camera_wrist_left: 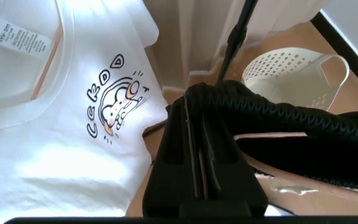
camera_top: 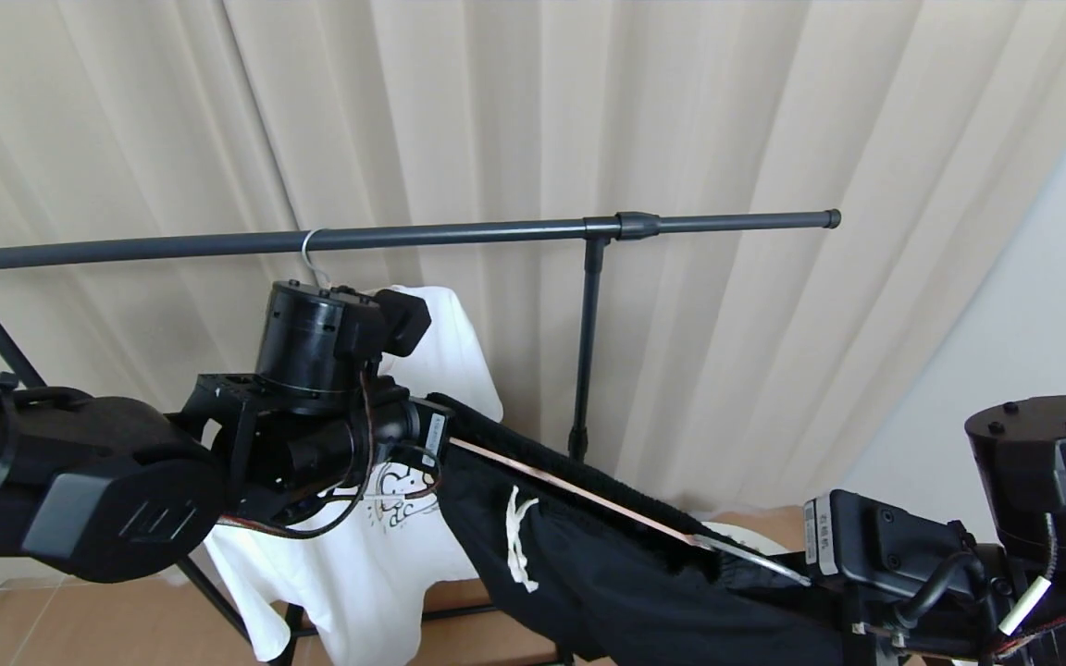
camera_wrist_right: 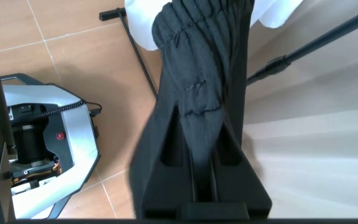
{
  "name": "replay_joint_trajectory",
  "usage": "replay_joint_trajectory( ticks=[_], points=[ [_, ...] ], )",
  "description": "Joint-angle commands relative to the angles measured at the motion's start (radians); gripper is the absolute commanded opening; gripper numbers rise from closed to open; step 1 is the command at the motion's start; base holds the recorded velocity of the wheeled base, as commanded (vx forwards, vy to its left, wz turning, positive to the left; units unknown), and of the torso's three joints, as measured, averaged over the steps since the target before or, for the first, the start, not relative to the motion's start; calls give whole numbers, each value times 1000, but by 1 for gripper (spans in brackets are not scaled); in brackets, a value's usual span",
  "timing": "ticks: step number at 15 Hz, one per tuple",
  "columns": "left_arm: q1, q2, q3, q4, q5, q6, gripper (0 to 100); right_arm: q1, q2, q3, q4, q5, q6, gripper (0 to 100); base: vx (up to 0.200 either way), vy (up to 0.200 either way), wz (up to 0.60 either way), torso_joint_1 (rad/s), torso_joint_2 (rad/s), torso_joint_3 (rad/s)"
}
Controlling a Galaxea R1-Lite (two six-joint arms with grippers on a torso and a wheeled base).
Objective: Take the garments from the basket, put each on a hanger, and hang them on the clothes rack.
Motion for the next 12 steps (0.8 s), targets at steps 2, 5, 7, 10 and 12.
replay_joint_trajectory(
  ticks=[2,5,7,10,12],
  points=[
    [1,-19,-14,10,27,5,0,-21,9,-3,1,-1,-1,0,0,0,0,0,0,0],
    [24,-17,-16,20,39,42,0,-44,11,-6,1,-1,-1,0,0,0,0,0,0,0],
    [59,-7,-14,20,41,57,0,-50,9,-7,2,-1,-1,0,0,0,0,0,0,0],
    [56,-11,-11,24,55,63,0,-60,27,-14,5,-10,-1,0,0,0,0,0,0,0],
    [24,-28,-16,48,93,95,0,-60,61,-21,-3,-74,-1,0,0,0,0,0,0,0]
  ],
)
